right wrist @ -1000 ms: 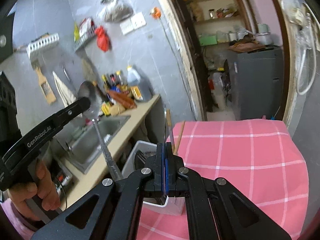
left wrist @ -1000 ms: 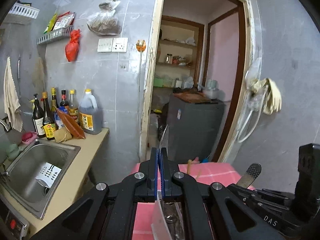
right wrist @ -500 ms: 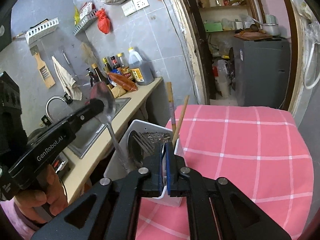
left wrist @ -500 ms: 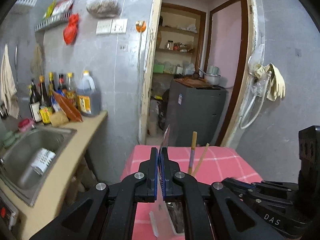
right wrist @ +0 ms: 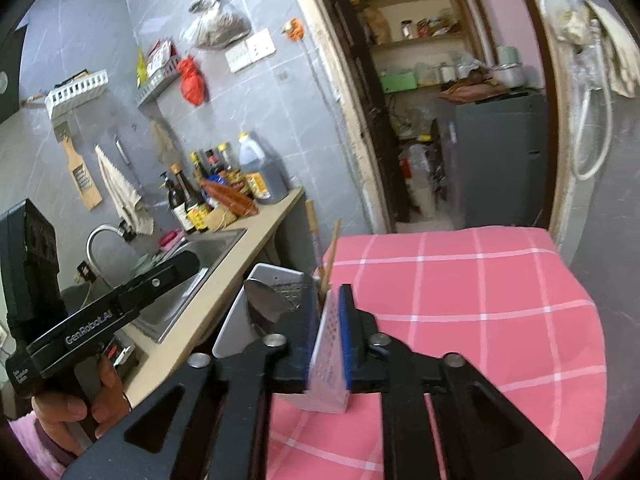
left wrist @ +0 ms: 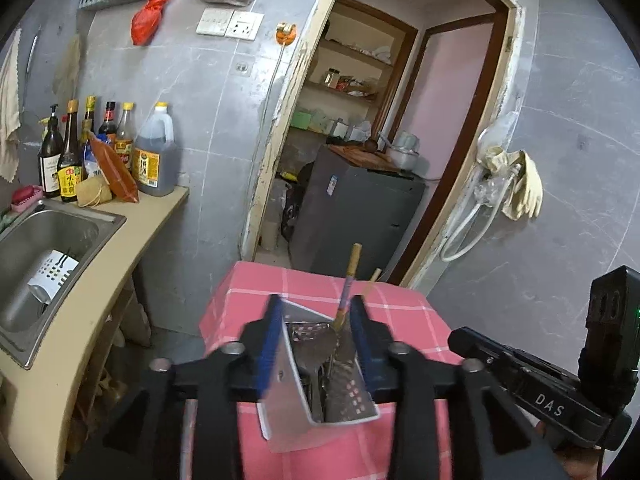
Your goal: Organize utensils
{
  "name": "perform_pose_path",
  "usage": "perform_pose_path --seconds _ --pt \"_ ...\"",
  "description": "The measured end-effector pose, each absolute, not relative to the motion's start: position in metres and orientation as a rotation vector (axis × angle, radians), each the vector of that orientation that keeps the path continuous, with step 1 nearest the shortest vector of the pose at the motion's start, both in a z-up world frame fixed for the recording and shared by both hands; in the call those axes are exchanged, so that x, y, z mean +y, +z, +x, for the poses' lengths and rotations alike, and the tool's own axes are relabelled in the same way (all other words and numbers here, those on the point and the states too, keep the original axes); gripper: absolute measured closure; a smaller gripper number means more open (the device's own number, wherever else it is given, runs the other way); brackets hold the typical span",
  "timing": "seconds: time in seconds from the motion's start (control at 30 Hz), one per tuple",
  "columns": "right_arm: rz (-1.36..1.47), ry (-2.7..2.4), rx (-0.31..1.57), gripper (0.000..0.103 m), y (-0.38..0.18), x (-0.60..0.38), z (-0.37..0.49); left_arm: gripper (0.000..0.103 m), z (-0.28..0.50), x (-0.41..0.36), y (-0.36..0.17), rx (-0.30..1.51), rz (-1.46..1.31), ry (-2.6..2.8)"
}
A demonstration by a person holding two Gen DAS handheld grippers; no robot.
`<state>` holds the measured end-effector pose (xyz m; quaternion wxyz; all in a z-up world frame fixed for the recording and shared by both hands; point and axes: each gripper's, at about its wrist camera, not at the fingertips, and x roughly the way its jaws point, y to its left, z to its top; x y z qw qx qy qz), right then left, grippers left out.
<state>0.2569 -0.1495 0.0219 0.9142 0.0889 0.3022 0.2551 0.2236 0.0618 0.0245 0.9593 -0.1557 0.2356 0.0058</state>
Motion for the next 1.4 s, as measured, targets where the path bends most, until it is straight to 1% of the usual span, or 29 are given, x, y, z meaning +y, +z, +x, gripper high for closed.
perform_pose_path --seconds 0.03,0.1,0.17,0.2,0.23,0.27,0.3,0.33,0.37,0.4,0.47,0.5,0.57,0.63,0.67,0.77,0.83,0.9,1.23,1.4 --pt "0.189 0.511 0.598 0.075 0.025 -0.156 0.250 0.065 0.220 0.059 0.026 0.471 -0.317 0.010" --pt "0.190 0.489 0.566 0.068 0.031 -0.163 0.242 0.064 0.214 0.056 0.030 0.466 -0.317 0.002" --pt "0.188 0.460 0.526 0.063 0.040 -0.172 0.232 0.055 0.206 0.051 0.033 0.453 -0.315 -0.004" --pt "0.185 0.441 0.503 0.059 0.044 -0.177 0.225 0.052 0.201 0.049 0.035 0.444 -0.314 -0.005" --pt "0.181 0.423 0.485 0.052 0.048 -0.181 0.220 0.048 0.194 0.045 0.037 0.431 -0.311 -0.010" --pt "0.174 0.399 0.463 0.049 0.051 -0.186 0.214 0.044 0.191 0.044 0.038 0.426 -0.308 -0.012" --pt "0.171 0.380 0.444 0.044 0.055 -0.190 0.209 0.042 0.186 0.042 0.040 0.422 -0.303 -0.014" --pt "0.166 0.360 0.423 0.039 0.058 -0.195 0.202 0.037 0.181 0.039 0.040 0.420 -0.296 -0.018" --pt "0.162 0.346 0.412 0.037 0.062 -0.199 0.197 0.033 0.175 0.036 0.041 0.417 -0.286 -0.020" --pt "0.157 0.329 0.401 0.034 0.064 -0.204 0.193 0.031 0.171 0.034 0.042 0.414 -0.279 -0.020" --pt "0.148 0.296 0.379 0.029 0.068 -0.214 0.180 0.021 0.159 0.029 0.043 0.402 -0.257 -0.019" --pt "0.144 0.286 0.372 0.026 0.068 -0.218 0.175 0.019 0.155 0.028 0.043 0.396 -0.249 -0.019" --pt "0.138 0.271 0.367 0.022 0.070 -0.225 0.167 0.010 0.143 0.024 0.042 0.383 -0.230 -0.014" --pt "0.134 0.259 0.361 0.014 0.068 -0.233 0.155 0.004 0.130 0.021 0.040 0.368 -0.220 -0.004" --pt "0.133 0.255 0.357 0.012 0.067 -0.236 0.150 0.003 0.123 0.020 0.037 0.359 -0.216 -0.002" --pt "0.125 0.236 0.338 0.010 0.061 -0.246 0.130 0.001 0.108 0.016 0.030 0.356 -0.200 0.003" --pt "0.124 0.220 0.321 0.004 0.058 -0.253 0.115 0.001 0.100 0.014 0.023 0.364 -0.190 0.000" --pt "0.126 0.213 0.306 0.001 0.056 -0.255 0.106 0.001 0.093 0.013 0.016 0.371 -0.185 -0.004" --pt "0.126 0.131 0.311 0.001 0.029 -0.267 0.062 0.001 0.056 -0.001 -0.023 0.395 -0.162 -0.010" --pt "0.135 0.137 0.331 0.001 0.012 -0.271 0.055 0.001 0.045 -0.003 -0.033 0.407 -0.163 0.001"
